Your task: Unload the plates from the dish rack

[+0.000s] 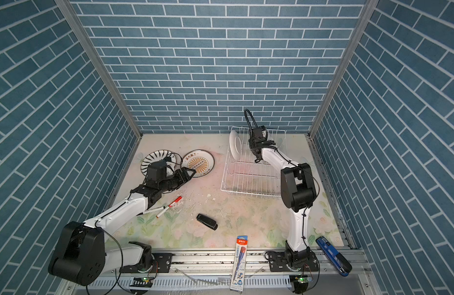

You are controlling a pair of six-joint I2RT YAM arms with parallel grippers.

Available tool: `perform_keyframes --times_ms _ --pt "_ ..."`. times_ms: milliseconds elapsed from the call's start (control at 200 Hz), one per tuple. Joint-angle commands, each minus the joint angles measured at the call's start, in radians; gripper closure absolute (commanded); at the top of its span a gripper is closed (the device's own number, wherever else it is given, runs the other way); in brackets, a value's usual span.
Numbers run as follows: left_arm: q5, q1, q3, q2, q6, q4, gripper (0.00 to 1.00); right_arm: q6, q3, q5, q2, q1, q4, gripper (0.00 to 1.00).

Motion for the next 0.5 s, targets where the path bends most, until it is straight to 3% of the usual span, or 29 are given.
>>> perform_keyframes --times_ms 0,495 --pt "-0.004 -0.004 -0.014 -0.011 0.014 0.008 0.24 -0.009 0.012 -0.004 0.007 -0.004 0.012 0.69" --pt "-0.004 -0.004 -0.019 -0.013 0.016 0.004 0.24 0.013 -0.015 0.013 -0.008 -0.004 0.026 0.75"
